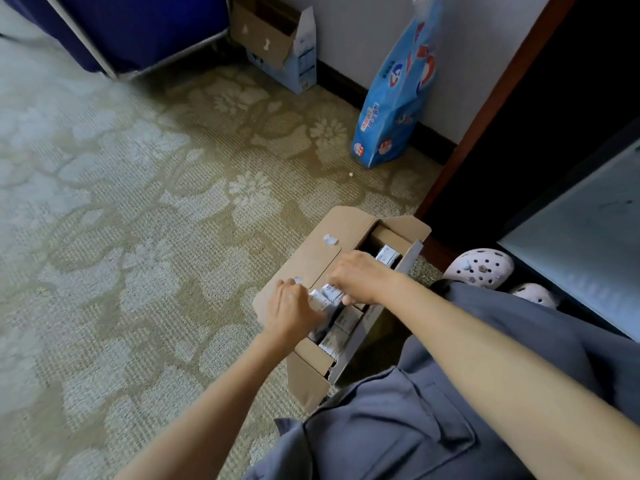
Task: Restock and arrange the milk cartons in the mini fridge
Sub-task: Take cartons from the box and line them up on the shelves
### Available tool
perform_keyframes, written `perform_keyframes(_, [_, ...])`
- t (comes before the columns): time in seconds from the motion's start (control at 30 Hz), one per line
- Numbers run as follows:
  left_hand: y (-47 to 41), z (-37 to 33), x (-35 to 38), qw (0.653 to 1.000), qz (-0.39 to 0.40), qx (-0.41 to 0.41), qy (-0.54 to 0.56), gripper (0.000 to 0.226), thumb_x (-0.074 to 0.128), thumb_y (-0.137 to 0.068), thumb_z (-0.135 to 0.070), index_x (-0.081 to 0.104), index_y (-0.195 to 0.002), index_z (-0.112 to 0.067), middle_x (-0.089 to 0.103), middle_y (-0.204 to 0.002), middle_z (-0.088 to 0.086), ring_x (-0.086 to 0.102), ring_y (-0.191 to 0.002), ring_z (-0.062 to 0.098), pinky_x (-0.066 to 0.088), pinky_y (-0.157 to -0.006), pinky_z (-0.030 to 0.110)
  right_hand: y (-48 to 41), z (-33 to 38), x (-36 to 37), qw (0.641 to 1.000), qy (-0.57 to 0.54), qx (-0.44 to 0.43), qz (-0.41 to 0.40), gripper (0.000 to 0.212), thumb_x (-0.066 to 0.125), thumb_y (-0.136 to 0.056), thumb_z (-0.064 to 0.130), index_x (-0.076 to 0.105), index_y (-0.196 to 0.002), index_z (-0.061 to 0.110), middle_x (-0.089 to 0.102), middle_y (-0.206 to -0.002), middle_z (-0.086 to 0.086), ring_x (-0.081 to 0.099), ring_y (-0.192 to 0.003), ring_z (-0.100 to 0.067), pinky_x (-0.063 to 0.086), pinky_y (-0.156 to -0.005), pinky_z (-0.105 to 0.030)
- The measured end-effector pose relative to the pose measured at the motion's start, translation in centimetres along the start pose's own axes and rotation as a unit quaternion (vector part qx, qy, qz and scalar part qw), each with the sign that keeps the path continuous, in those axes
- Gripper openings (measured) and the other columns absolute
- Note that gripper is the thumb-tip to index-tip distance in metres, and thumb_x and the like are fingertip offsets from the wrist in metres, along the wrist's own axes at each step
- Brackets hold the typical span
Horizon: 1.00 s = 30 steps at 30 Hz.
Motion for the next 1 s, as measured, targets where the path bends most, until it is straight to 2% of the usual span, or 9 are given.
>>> perform_keyframes(0.1, [0.4,-1.6,-2.9,0.999,-0.011,0.049,0.011,0.051,0.072,-0.073,-0.046,0.065,-0.085,0.003,0.05,-0.098,0.006,0.047,-0.096,0.021,0.043,-0.078,0.029,2.6,-1.1,-2.3,0.998,-0.032,0.047,-0.038,0.021,0.063,-0.085,0.03,0.057,-0.08,0.01,0.063,-0.104,-0.01,0.058,-0.101,-0.027,0.046,-0.082,-0.036])
perform_keyframes(0.17, [0.7,-3.3,-5.3,0.997,-0.018,0.076,0.023,0.054,0.074,-0.072,-0.043,0.065,-0.094,0.004,0.045,-0.096,0.004,0.047,-0.088,0.021,0.047,-0.077,0.034,4.8,-2.2,-4.0,0.992,-0.051,0.093,-0.071,0.027,0.06,-0.086,0.033,0.059,-0.096,0.008,0.062,-0.107,-0.012,0.059,-0.101,-0.03,0.046,-0.079,-0.035])
perform_keyframes(0.23, [0.9,-5.5,-7.7,0.995,-0.021,0.095,0.028,0.048,0.076,-0.07,-0.044,0.064,-0.084,0.001,0.05,-0.085,0.009,0.05,-0.077,0.025,0.046,-0.069,0.039,7.3,-3.6,-6.0,0.982,-0.056,0.145,-0.103,0.033,0.057,-0.086,0.033,0.058,-0.106,0.007,0.062,-0.11,-0.014,0.059,-0.102,-0.032,0.045,-0.079,-0.035])
perform_keyframes(0.3, [1.1,-8.1,-9.8,0.992,-0.032,0.121,0.016,0.047,0.075,-0.071,-0.042,0.046,-0.056,-0.008,0.048,-0.066,0.014,0.054,-0.073,0.04,0.046,-0.062,0.044,10.4,-5.0,-8.3,0.969,-0.061,0.198,-0.136,0.034,0.056,-0.085,0.035,0.059,-0.105,0.008,0.062,-0.112,-0.014,0.058,-0.105,-0.034,0.045,-0.082,-0.036])
perform_keyframes(0.37, [1.6,-11.1,-11.7,0.986,-0.044,0.16,0.022,0.055,0.074,-0.074,-0.038,0.032,-0.049,-0.013,0.037,-0.054,0.003,0.046,-0.067,0.043,0.041,-0.054,0.042,13.8,-6.4,-10.4,0.954,-0.067,0.24,-0.167,0.034,0.055,-0.086,0.036,0.057,-0.106,0.008,0.061,-0.113,-0.015,0.057,-0.107,-0.034,0.044,-0.083,-0.036])
perform_keyframes(0.47, [2.6,-16.2,-14.2,0.972,-0.07,0.22,0.051,0.037,0.073,-0.076,-0.032,0.053,-0.06,-0.005,0.046,-0.057,0.001,0.044,-0.057,0.022,0.03,-0.047,0.028,19.3,-8.4,-12.8,0.926,-0.088,0.295,-0.22,0.027,0.056,-0.085,0.032,0.057,-0.099,0.009,0.063,-0.105,-0.013,0.059,-0.099,-0.032,0.042,-0.073,-0.032])
perform_keyframes(0.63, [4.8,-25.3,-15.5,0.931,-0.086,0.35,0.056,0.028,0.067,-0.082,-0.023,0.06,-0.077,0.004,0.058,-0.071,0.016,0.045,-0.066,0.025,0.035,-0.059,0.034,28.6,-11.8,-14.0,0.87,-0.111,0.391,-0.28,0.018,0.054,-0.087,0.025,0.042,-0.082,0.012,0.049,-0.084,-0.006,0.051,-0.078,-0.027,0.031,-0.064,-0.029])
perform_keyframes(0.8, [6.4,-34.5,-14.0,0.887,-0.071,0.456,0.033,0.024,0.066,-0.083,-0.021,0.054,-0.076,-0.001,0.056,-0.072,0.012,0.048,-0.067,0.028,0.033,-0.06,0.03,36.3,-15.0,-11.5,0.827,-0.13,0.455,-0.303,0.02,0.053,-0.092,0.025,0.05,-0.094,0.005,0.054,-0.092,-0.008,0.053,-0.08,-0.026,0.039,-0.066,-0.032])
perform_keyframes(1.0, [6.6,-44.5,-10.6,0.855,-0.071,0.513,-0.018,0.026,0.06,-0.088,-0.021,0.057,-0.101,0.002,0.061,-0.095,0.016,0.061,-0.087,0.035,0.044,-0.067,0.035,41.5,-19.7,-8.6,0.787,-0.117,0.521,-0.308,0.026,0.051,-0.094,0.023,0.048,-0.113,0.004,0.05,-0.108,-0.009,0.058,-0.09,-0.028,0.041,-0.069,-0.031])
Point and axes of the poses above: each hand's wrist, its own y-axis away from the middle knuckle, its own x-axis out of the palm, z = x × y, the point moved 8 cm from there along -y, towards the middle knuckle
